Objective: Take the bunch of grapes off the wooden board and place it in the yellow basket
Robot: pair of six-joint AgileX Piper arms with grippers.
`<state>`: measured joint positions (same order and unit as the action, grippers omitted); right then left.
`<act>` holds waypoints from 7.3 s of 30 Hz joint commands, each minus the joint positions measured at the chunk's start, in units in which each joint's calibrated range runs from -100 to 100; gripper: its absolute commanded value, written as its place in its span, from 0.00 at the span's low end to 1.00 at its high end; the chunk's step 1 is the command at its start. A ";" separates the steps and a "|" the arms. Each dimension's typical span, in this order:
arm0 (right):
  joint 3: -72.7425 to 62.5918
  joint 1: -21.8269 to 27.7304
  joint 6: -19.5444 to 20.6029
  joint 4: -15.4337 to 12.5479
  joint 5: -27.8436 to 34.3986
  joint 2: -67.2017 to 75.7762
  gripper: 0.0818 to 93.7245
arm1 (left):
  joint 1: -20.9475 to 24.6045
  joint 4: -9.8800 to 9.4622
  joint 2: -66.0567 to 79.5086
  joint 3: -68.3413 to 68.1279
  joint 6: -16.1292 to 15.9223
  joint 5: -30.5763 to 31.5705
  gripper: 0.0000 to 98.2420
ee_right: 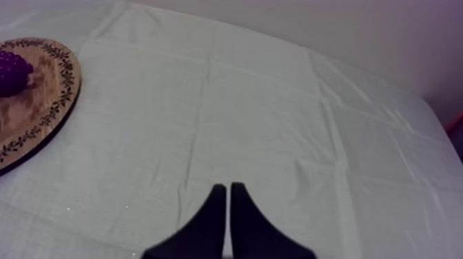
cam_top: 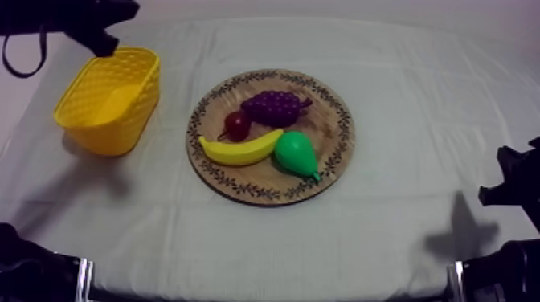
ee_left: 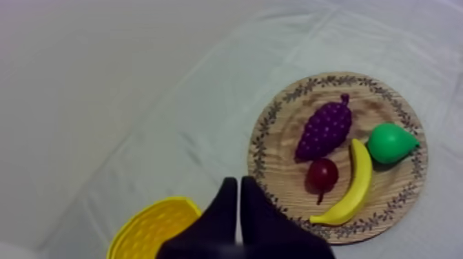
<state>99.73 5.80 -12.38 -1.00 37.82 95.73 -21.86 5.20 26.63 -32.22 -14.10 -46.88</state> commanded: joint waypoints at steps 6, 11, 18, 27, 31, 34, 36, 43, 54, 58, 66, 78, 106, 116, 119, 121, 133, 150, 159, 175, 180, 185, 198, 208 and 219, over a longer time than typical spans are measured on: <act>0.04 0.02 0.00 0.00 0.00 0.02 0.00 | -1.84 1.10 -9.89 6.83 -3.31 -0.56 0.00; 0.04 0.02 -0.01 0.00 0.00 0.02 0.00 | -2.04 1.50 -15.58 10.22 -4.28 -0.33 0.00; 0.04 0.02 0.00 0.00 0.00 0.02 0.00 | -3.41 2.22 -22.78 16.59 -5.89 -1.67 0.00; 0.04 0.02 0.00 0.00 0.00 0.02 0.00 | -6.87 2.29 -28.76 24.00 -7.51 -7.28 0.00; 0.04 0.02 0.00 0.00 0.00 0.02 0.00 | -8.50 2.00 -29.00 24.00 -7.87 -8.97 0.00; 0.04 0.02 0.00 0.00 0.00 0.02 0.00 | -9.03 1.78 -28.97 23.74 -8.00 -9.87 0.00; 0.04 0.02 -0.02 0.00 0.00 0.02 0.00 | -9.09 1.66 -28.90 23.63 -8.14 -10.48 0.00; 0.04 0.02 -0.04 0.00 0.00 0.02 0.00 | -9.66 0.28 -29.05 23.63 -7.74 -12.21 0.00; 0.04 0.02 0.00 0.00 0.00 0.02 0.00 | -10.27 0.20 -29.04 22.93 -7.30 -11.71 0.00; 0.04 0.02 0.00 0.00 0.00 0.02 0.00 | -10.67 0.09 -28.80 22.16 -7.29 -11.20 0.11; 0.04 0.02 0.00 0.00 0.00 0.02 0.00 | -11.19 -0.36 -28.23 19.35 -6.49 -10.33 0.74; 0.04 0.02 0.00 0.00 0.00 0.02 0.00 | -11.35 -0.62 -28.17 16.17 -4.39 -8.54 0.91; 0.04 0.02 0.00 0.00 0.00 0.02 0.00 | -10.91 0.76 -39.46 14.49 -5.38 -1.68 0.91; 0.04 0.02 0.00 0.00 0.00 0.02 0.00 | -10.25 1.57 -49.13 20.29 -6.16 -0.31 0.91; 0.04 0.02 0.00 0.00 0.00 0.02 0.00 | -10.20 1.44 -51.80 22.34 -6.05 -0.53 0.92; 0.04 0.02 0.00 0.00 0.00 0.02 0.00 | -10.12 1.38 -53.59 24.04 -6.00 -1.23 0.92; 0.04 0.02 0.00 0.00 0.00 0.02 0.00 | -9.59 1.19 -62.23 33.01 -5.55 -6.65 0.93; 0.04 0.02 0.00 0.00 0.00 0.02 0.00 | -9.47 0.85 -68.31 40.33 -4.98 -10.95 0.91; 0.04 0.02 0.00 0.00 0.00 0.02 0.00 | -8.41 1.36 -71.07 43.68 -4.98 -12.34 0.90; 0.04 0.02 0.00 0.00 0.00 0.02 0.00 | -7.82 1.78 -74.54 48.21 -4.86 -15.42 0.82; 0.04 0.02 0.00 0.00 0.00 0.02 0.00 | -7.85 1.76 -74.45 47.90 -4.74 -15.03 0.70; 0.04 0.02 0.00 0.00 0.00 0.02 0.00 | -7.95 1.71 -73.44 46.30 -4.61 -13.38 0.58; 0.04 0.02 0.00 0.00 0.00 0.02 0.00 | -8.16 1.63 -66.45 38.32 -3.83 -8.19 0.53; 0.04 0.02 0.00 0.00 0.00 0.02 0.00 | -9.93 1.47 -54.31 30.85 -1.44 -7.33 0.54; 0.04 0.02 0.00 0.00 0.00 0.02 0.00 | -13.44 0.32 -36.95 21.16 3.57 -7.45 0.55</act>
<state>99.73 5.80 -12.38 -1.00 37.82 95.73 -35.00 5.56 -13.92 -9.83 -11.25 -54.41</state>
